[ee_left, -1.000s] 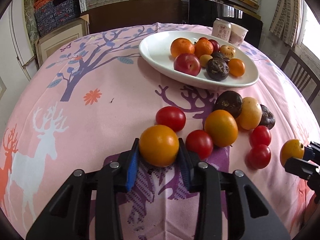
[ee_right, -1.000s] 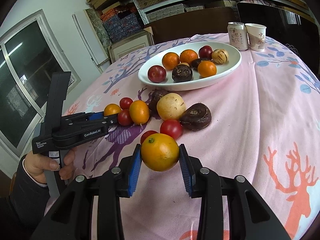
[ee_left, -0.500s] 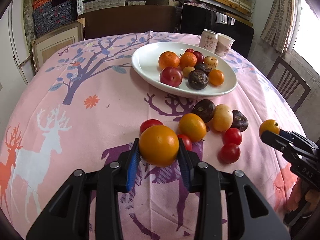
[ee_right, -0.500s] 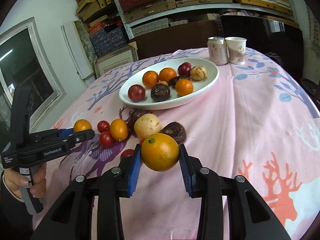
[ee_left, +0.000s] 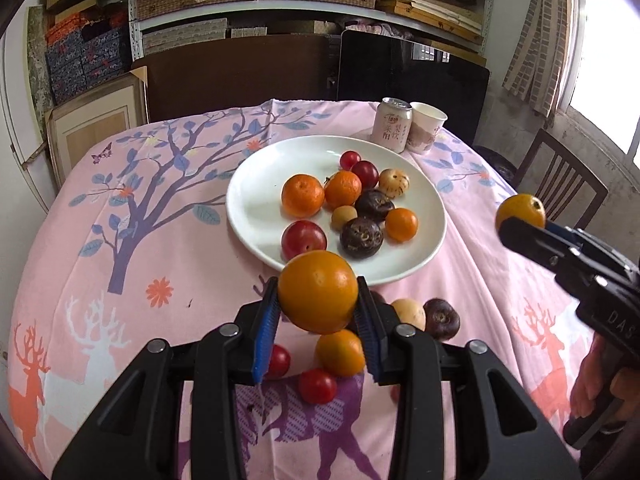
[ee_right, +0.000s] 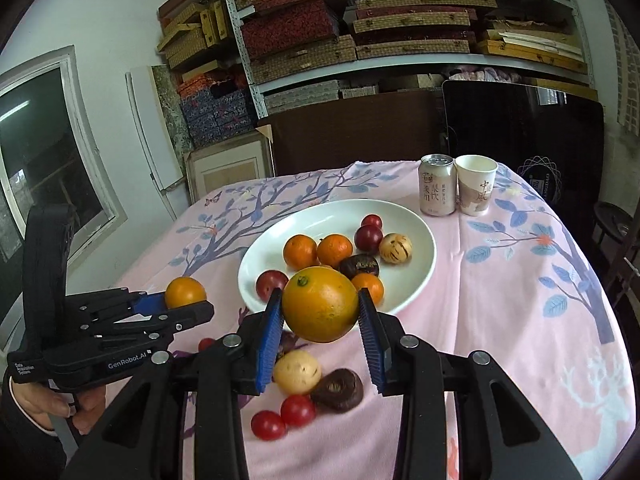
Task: Organize fruits
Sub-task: 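Carry both fruits onto the plate and open both tools, then move both open tools back to the fruit cluster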
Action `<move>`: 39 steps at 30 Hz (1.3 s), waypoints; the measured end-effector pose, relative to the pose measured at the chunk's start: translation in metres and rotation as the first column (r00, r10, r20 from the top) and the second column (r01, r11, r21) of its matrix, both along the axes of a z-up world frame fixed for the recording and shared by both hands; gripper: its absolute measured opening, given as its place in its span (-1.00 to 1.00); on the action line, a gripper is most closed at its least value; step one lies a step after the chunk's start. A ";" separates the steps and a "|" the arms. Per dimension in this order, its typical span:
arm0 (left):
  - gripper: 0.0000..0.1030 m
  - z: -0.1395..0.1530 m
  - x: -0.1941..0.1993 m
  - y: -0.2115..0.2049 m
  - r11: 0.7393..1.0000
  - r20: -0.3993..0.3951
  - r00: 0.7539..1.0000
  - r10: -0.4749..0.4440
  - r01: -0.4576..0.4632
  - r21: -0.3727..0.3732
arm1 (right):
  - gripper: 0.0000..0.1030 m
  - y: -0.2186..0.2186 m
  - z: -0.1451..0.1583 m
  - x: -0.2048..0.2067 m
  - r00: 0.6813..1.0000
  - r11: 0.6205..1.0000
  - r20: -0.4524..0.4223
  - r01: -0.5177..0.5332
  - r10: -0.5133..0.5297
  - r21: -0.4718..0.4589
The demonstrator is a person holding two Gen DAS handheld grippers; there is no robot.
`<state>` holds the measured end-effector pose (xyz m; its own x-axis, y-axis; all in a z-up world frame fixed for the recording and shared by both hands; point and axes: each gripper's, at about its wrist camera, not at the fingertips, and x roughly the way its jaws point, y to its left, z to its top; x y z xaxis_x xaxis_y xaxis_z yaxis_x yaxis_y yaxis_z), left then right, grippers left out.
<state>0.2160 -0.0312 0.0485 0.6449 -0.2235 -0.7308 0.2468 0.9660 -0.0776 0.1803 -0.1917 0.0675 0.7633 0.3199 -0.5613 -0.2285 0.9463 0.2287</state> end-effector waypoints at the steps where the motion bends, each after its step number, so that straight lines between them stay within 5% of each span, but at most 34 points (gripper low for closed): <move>1: -0.31 -0.001 0.009 -0.002 1.000 -0.009 1.000 0.007 -0.007 -0.007 | -0.27 0.003 -0.003 0.009 1.000 1.000 -0.012 0.002 -0.002 0.002; 8: -0.31 -0.014 0.069 -0.009 0.997 -0.054 0.996 0.071 -0.071 -0.001 | -0.27 0.016 -0.048 0.062 0.987 1.000 -0.159 0.012 -0.014 -0.010; 13: -0.31 -0.027 0.100 -0.005 0.995 -0.074 0.992 0.104 -0.104 0.005 | -0.24 0.016 -0.064 0.073 0.985 1.000 -0.172 0.016 -0.016 -0.005; 17: -0.10 -0.039 0.110 -0.006 0.993 -0.097 0.989 0.116 -0.115 0.010 | 0.34 0.014 -0.065 0.068 0.992 1.000 -0.123 0.018 -0.019 -0.012; 19: 0.07 -0.042 0.107 -0.006 0.992 -0.087 0.988 0.126 -0.124 0.025 | 0.40 0.010 -0.064 0.065 0.992 0.999 -0.120 0.034 -0.037 -0.022; 27: 0.25 -0.037 0.062 0.014 0.987 -0.047 0.986 0.157 -0.156 0.028 | 0.40 0.002 -0.055 0.056 0.992 1.000 -0.124 0.008 -0.006 0.022; 39: 0.36 -0.056 -0.002 0.038 0.985 -0.073 0.982 0.175 -0.174 0.020 | 0.40 -0.004 -0.055 0.020 0.989 1.000 -0.147 -0.002 0.005 0.023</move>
<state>0.2135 0.0073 -0.0073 0.6172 -0.1019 -0.7802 0.0687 0.9948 -0.0756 0.2001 -0.1961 0.0122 0.6718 0.3363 -0.6600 -0.1939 0.9398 0.2815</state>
